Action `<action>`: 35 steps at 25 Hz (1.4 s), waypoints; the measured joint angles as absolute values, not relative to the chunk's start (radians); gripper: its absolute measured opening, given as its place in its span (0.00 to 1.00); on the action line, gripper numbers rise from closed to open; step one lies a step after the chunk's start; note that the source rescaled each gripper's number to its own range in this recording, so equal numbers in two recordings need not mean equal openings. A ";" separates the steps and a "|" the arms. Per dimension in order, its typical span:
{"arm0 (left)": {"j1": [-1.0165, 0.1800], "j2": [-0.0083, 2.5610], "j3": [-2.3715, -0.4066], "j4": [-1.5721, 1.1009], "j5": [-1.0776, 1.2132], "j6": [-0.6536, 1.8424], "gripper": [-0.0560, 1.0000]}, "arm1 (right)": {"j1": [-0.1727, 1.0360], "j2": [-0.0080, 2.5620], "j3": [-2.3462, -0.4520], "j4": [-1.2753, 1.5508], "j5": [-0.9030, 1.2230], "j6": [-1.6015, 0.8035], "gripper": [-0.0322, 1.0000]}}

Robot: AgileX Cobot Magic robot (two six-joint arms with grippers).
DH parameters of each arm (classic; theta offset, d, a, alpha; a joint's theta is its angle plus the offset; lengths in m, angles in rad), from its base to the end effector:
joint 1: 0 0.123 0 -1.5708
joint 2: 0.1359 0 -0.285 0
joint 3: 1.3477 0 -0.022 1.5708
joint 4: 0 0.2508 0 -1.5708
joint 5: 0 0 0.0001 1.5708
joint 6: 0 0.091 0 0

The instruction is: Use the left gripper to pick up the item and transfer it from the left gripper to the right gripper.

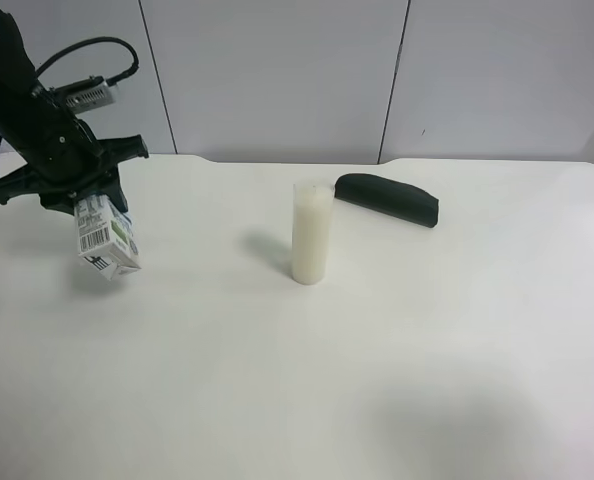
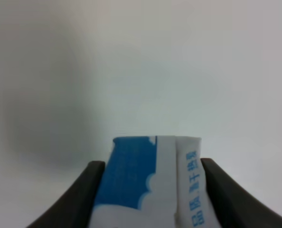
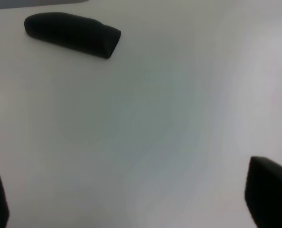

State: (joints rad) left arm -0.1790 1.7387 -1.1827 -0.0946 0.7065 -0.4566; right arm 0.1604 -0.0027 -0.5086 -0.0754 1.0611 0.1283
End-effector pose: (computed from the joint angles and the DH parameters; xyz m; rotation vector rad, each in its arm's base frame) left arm 0.3474 -0.0685 0.2175 -0.4660 2.7373 -0.2738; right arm -0.0054 -0.0069 0.2798 -0.0286 2.0321 0.0918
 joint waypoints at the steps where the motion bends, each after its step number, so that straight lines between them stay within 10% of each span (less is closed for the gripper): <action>1: -0.179 1.719 -1.183 -0.117 0.707 -0.438 0.06 | 0.160 -0.003 -0.509 -0.075 1.061 0.128 1.00; 23: -0.179 1.531 -1.183 -1.103 0.895 0.348 0.06 | 0.160 -0.003 -0.509 -0.075 1.061 0.128 1.00; 35: -0.337 1.546 -1.183 -1.203 0.912 0.426 0.06 | 0.160 0.114 -0.524 0.160 1.059 0.006 1.00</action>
